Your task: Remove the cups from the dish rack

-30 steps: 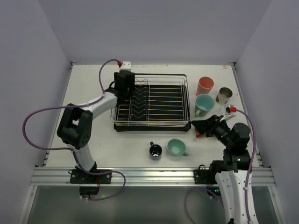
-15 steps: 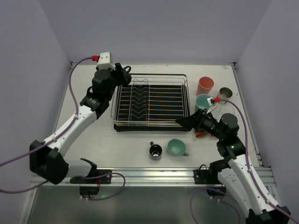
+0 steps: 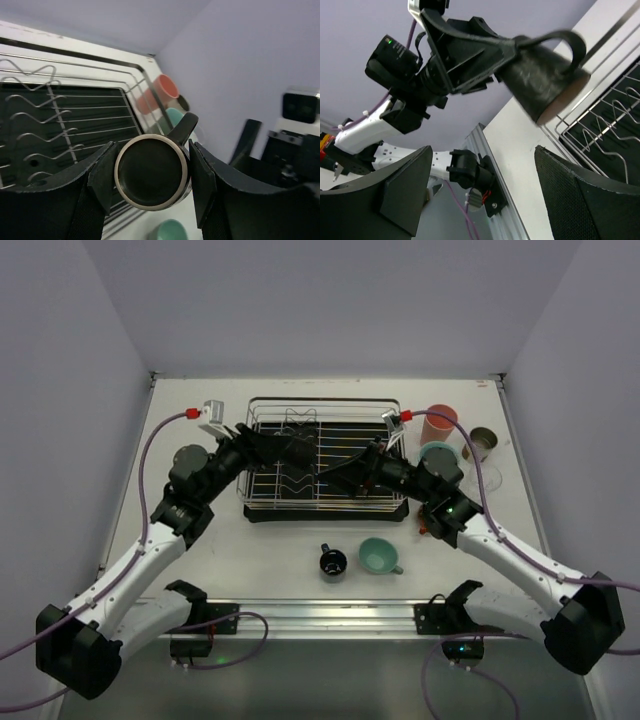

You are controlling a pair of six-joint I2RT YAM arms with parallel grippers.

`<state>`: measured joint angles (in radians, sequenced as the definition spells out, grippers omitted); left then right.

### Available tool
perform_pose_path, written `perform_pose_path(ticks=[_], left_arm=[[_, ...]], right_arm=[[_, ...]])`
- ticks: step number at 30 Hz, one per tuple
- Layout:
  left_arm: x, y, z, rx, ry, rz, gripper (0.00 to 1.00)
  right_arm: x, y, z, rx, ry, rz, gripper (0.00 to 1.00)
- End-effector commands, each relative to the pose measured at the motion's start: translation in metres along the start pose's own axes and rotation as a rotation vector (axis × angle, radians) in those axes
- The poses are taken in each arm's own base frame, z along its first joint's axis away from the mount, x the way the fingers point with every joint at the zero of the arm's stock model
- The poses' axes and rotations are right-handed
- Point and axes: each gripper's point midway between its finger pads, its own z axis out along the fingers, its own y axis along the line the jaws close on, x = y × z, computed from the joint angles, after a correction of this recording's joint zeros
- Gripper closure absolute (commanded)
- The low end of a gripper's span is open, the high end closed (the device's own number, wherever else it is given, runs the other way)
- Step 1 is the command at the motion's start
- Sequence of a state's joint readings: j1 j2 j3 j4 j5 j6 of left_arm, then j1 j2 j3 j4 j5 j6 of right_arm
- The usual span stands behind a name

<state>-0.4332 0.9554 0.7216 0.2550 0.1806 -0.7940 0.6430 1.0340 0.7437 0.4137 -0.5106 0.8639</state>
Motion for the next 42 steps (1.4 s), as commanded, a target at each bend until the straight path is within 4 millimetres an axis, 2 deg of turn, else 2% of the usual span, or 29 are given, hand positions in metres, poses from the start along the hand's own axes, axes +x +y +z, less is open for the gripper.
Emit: perform_pose_path(ticks=[1,3,7,11,14,17,18,19,20,21,22,23,24,25,26,27,28,29,30,31,32,33,34,35,36,38,39,40,42], left_arm=[[-0.030,-0.075,-0.028,0.310,-0.074,-0.090,0.99],[-0.034,-0.082,-0.036,0.338,-0.092,-0.090,0.99],[-0.032,-0.086,-0.045,0.375,-0.100,-0.107,0.99],[-0.024,-0.079,-0.047,0.369,-0.101,-0.119,0.99],[-0.020,-0.076,-0.049,0.375,-0.101,-0.124,0.99],[-0.020,-0.075,-0.051,0.373,-0.110,-0.121,0.97],[-0.021,-0.076,-0.053,0.372,-0.113,-0.112,0.91],[-0.021,-0.075,-0.054,0.360,-0.110,-0.090,0.86],[-0.024,-0.074,-0.053,0.342,-0.119,-0.076,0.69],[-0.028,-0.074,-0.056,0.329,-0.130,-0.057,0.58],[-0.032,-0.072,-0.056,0.286,-0.126,-0.004,0.47],[-0.040,-0.067,-0.057,0.239,-0.149,0.029,0.37],[-0.035,-0.054,-0.059,0.162,-0.119,0.098,0.23],[-0.055,-0.059,-0.064,0.123,-0.169,0.136,0.17],[-0.065,-0.059,-0.070,0.091,-0.192,0.176,0.08],[-0.062,-0.046,-0.074,0.016,-0.161,0.245,0.05],[-0.074,-0.047,-0.081,-0.022,-0.181,0.280,0.03],[-0.086,-0.038,-0.087,-0.098,-0.221,0.315,0.00],[-0.087,-0.025,-0.097,-0.175,-0.208,0.374,0.00],[-0.101,-0.017,-0.107,-0.255,-0.256,0.396,0.00],[-0.107,-0.013,-0.119,-0.292,-0.282,0.420,0.00],[-0.105,-0.003,-0.125,-0.338,-0.272,0.456,0.00],[-0.110,0.006,-0.134,-0.395,-0.298,0.467,0.00],[-0.112,0.009,-0.143,-0.417,-0.318,0.478,0.00],[-0.109,0.018,-0.147,-0.455,-0.308,0.493,0.00],[-0.111,0.027,-0.159,-0.510,-0.331,0.496,0.00],[-0.110,0.031,-0.162,-0.527,-0.333,0.497,0.00],[-0.112,0.034,-0.167,-0.552,-0.351,0.494,0.00],[-0.115,0.037,-0.176,-0.569,-0.385,0.488,0.00]], right_arm=[[-0.027,0.025,0.021,-0.084,-0.089,-0.048,0.15],[-0.024,0.025,0.028,-0.086,-0.078,-0.038,0.15],[-0.023,0.035,0.041,-0.121,-0.061,-0.034,0.20],[-0.026,0.052,0.052,-0.173,-0.060,-0.040,0.36],[-0.024,0.055,0.062,-0.194,-0.054,-0.033,0.41],[-0.024,0.055,0.068,-0.212,-0.060,-0.011,0.69],[-0.023,0.054,0.069,-0.209,-0.062,-0.003,0.85],[-0.021,0.051,0.070,-0.196,-0.056,0.005,0.91],[-0.022,0.048,0.072,-0.175,-0.056,0.009,0.95],[-0.020,0.045,0.072,-0.154,-0.044,0.012,0.99],[-0.010,0.032,0.073,-0.096,-0.001,0.015,1.00],[-0.008,0.031,0.071,-0.077,0.009,0.003,1.00],[0.006,0.021,0.068,-0.024,0.057,-0.007,1.00],[0.009,0.020,0.066,0.007,0.078,-0.015,1.00],[0.014,0.019,0.063,0.042,0.096,-0.029,1.00],[0.022,0.015,0.060,0.073,0.128,-0.043,1.00],[0.040,0.002,0.052,0.150,0.209,-0.059,1.00],[0.051,0.011,0.050,0.158,0.252,-0.087,1.00],[0.058,0.002,0.048,0.232,0.267,-0.115,1.00],[0.073,-0.006,0.038,0.301,0.339,-0.150,1.00],[0.091,-0.001,0.035,0.318,0.397,-0.175,1.00],[0.106,-0.017,0.026,0.406,0.457,-0.201,1.00],[0.112,-0.016,0.026,0.425,0.476,-0.221,1.00],[0.128,-0.011,0.025,0.434,0.522,-0.244,1.00],[0.135,-0.020,0.017,0.503,0.556,-0.277,1.00],[0.154,-0.017,0.022,0.536,0.618,-0.328,1.00],[0.161,-0.021,0.018,0.575,0.660,-0.351,1.00],[0.167,-0.026,0.025,0.605,0.671,-0.379,1.00],[0.183,-0.027,0.027,0.613,0.723,-0.404,1.00]])
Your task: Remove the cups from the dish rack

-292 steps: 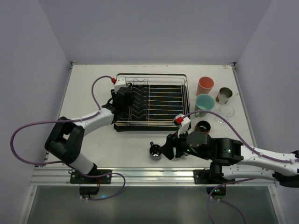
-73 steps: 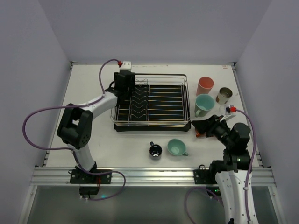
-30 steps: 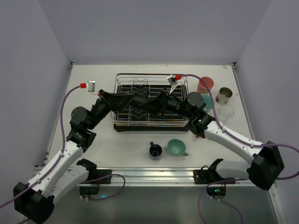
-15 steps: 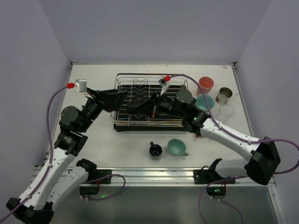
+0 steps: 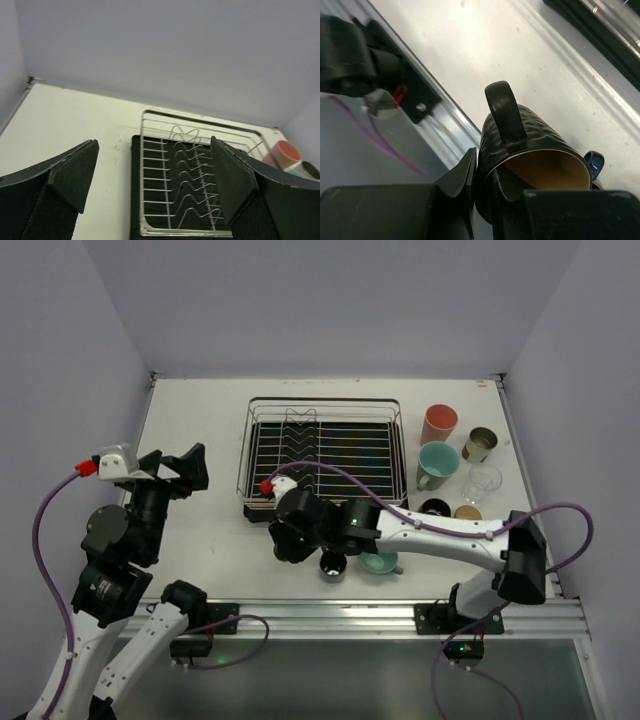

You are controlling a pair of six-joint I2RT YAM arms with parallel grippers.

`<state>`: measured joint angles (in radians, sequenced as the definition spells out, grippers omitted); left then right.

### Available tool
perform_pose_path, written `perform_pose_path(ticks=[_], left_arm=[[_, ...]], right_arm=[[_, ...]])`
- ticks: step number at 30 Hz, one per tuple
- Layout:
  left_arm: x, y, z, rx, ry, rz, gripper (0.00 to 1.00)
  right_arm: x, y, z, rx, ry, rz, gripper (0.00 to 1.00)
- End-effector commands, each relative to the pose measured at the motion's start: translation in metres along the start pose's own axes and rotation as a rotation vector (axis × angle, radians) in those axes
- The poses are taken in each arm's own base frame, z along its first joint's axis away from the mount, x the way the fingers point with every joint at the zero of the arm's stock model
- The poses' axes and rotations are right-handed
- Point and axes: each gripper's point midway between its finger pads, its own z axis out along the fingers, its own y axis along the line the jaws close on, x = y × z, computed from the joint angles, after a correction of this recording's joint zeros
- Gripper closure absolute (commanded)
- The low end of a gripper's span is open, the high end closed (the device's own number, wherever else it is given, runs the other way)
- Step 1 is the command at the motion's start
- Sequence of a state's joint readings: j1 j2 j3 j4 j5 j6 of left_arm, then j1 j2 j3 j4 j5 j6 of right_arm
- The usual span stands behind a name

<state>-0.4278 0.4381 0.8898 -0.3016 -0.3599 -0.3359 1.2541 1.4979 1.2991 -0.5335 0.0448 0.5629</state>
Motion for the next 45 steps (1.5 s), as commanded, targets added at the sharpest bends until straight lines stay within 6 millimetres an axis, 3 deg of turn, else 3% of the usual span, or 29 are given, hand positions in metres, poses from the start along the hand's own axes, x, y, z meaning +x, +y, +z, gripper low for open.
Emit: perform_pose_path(ticks=[1,8,14,23,26,27,31,34,37,40,41,43,44,45], left_arm=[[0.008,0.039,-0.010,-0.170,0.001,0.083,0.00],[-0.008,0.054,-0.031,-0.211,-0.120,0.026,0.00],[0.001,0.057,-0.032,-0.207,-0.119,0.026,0.00],[0.007,0.054,-0.031,-0.184,-0.111,0.027,0.00],[0.009,0.054,-0.031,-0.183,-0.107,0.029,0.00],[0.009,0.054,-0.031,-0.183,-0.106,0.029,0.00],[0.010,0.054,-0.030,-0.186,-0.102,0.032,0.00],[0.011,0.054,-0.029,-0.186,-0.100,0.032,0.00],[0.011,0.055,-0.029,-0.193,-0.100,0.034,0.00],[0.010,0.055,-0.028,-0.193,-0.100,0.037,0.00],[0.011,0.054,-0.027,-0.191,-0.096,0.039,0.00],[0.015,0.049,-0.023,-0.170,-0.078,0.044,0.00],[0.016,0.046,-0.021,-0.159,-0.072,0.043,0.00],[0.019,0.041,-0.017,-0.134,-0.052,0.046,0.00]], right_arm=[[0.009,-0.016,0.014,0.160,0.063,-0.087,1.00],[0.024,-0.009,0.056,0.226,0.142,-0.152,1.00],[0.036,-0.016,0.081,0.280,0.197,-0.180,1.00],[0.054,-0.025,0.100,0.320,0.253,-0.196,0.93],[0.058,-0.028,0.102,0.334,0.258,-0.199,0.87],[0.056,-0.028,0.101,0.336,0.253,-0.196,0.80],[0.045,-0.022,0.091,0.323,0.210,-0.187,0.64],[0.032,-0.015,0.076,0.297,0.158,-0.170,0.50],[0.020,-0.006,0.057,0.251,0.104,-0.151,0.42],[0.001,0.004,0.024,0.190,0.011,-0.129,0.34],[-0.019,0.014,-0.003,0.136,-0.075,-0.114,0.31],[-0.027,0.010,-0.028,0.119,-0.148,-0.108,0.23],[-0.037,0.008,-0.044,0.115,-0.208,-0.107,0.14],[-0.052,-0.004,-0.078,0.145,-0.317,-0.087,0.09]])
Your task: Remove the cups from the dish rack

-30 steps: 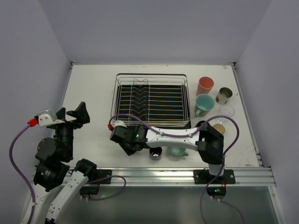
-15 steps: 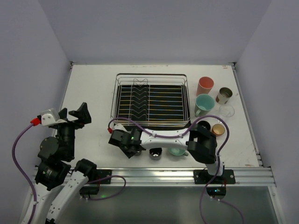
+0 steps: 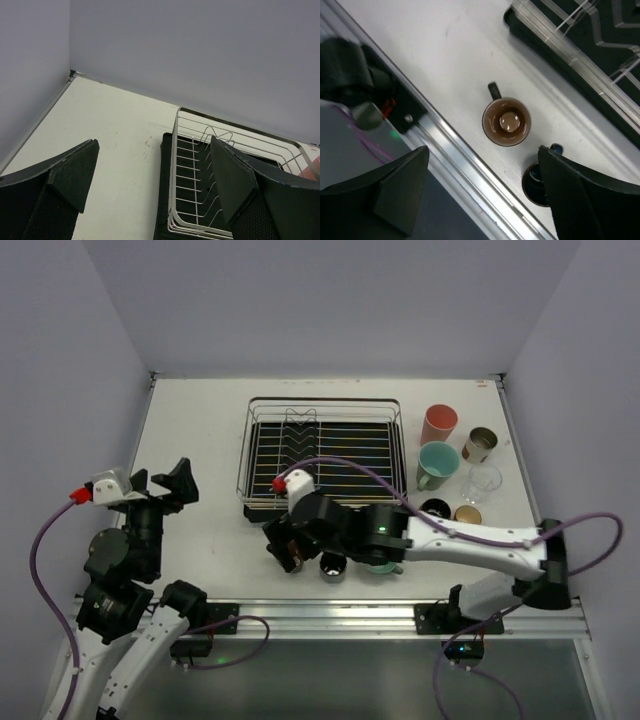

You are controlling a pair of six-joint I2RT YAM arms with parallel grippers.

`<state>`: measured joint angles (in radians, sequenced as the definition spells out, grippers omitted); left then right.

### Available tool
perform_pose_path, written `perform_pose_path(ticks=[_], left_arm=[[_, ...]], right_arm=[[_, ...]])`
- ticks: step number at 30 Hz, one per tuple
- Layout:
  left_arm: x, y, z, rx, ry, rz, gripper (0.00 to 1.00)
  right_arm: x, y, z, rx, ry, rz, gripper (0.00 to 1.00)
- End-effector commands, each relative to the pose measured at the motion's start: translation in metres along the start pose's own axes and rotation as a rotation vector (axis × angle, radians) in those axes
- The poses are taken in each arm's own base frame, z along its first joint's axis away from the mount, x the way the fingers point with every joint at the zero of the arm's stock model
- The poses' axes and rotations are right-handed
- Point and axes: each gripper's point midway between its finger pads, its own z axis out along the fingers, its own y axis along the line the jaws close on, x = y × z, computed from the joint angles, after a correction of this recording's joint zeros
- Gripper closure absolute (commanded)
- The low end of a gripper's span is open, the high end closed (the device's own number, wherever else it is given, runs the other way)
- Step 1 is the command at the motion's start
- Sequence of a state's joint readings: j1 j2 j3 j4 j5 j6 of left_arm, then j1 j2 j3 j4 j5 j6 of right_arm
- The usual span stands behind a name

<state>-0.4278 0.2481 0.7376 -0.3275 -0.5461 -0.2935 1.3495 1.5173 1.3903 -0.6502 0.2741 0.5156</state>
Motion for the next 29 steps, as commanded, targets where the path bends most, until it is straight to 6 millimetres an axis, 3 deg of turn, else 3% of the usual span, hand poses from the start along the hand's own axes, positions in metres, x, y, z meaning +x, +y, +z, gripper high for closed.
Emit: perform_pose_path(ticks=[1,2,3,6,7,9,10,12,13,19,24,29], left_arm=[[0.002,-0.017,0.010,0.057,0.017,0.011,0.00],[0.002,-0.021,0.011,0.076,0.023,0.008,0.00],[0.006,-0.029,0.013,0.112,0.044,0.013,0.00],[0.005,-0.046,0.015,0.183,0.058,0.002,0.00],[-0.003,-0.050,0.014,0.201,0.043,-0.010,0.00],[-0.011,-0.057,0.012,0.236,0.029,-0.022,0.00],[-0.019,-0.060,0.011,0.251,0.011,-0.031,0.00],[-0.025,-0.065,0.009,0.272,0.001,-0.038,0.00],[-0.033,-0.068,0.007,0.282,-0.007,-0.047,0.00],[-0.047,-0.071,0.001,0.298,-0.005,-0.056,0.00],[-0.043,-0.064,-0.006,0.296,-0.021,-0.066,0.00],[-0.030,-0.062,-0.003,0.283,0.001,-0.059,0.00]], right_arm=[[-0.055,-0.030,-0.077,0.031,-0.320,0.066,0.04],[-0.065,-0.041,-0.094,0.052,-0.395,0.076,0.01],[-0.067,-0.061,-0.123,0.068,-0.480,0.112,0.01],[-0.071,-0.113,-0.165,0.217,-0.652,0.199,0.01],[-0.074,-0.140,-0.200,0.276,-0.762,0.276,0.01],[-0.064,-0.165,-0.217,0.327,-0.837,0.337,0.01],[-0.059,-0.184,-0.242,0.346,-0.906,0.410,0.01],[-0.046,-0.202,-0.255,0.384,-0.949,0.467,0.01],[-0.038,-0.219,-0.274,0.406,-1.001,0.533,0.01],[-0.010,-0.248,-0.311,0.323,-1.129,0.712,0.01],[0.001,-0.251,-0.305,0.311,-1.132,0.710,0.01],[-0.007,-0.246,-0.301,0.349,-1.106,0.676,0.01]])
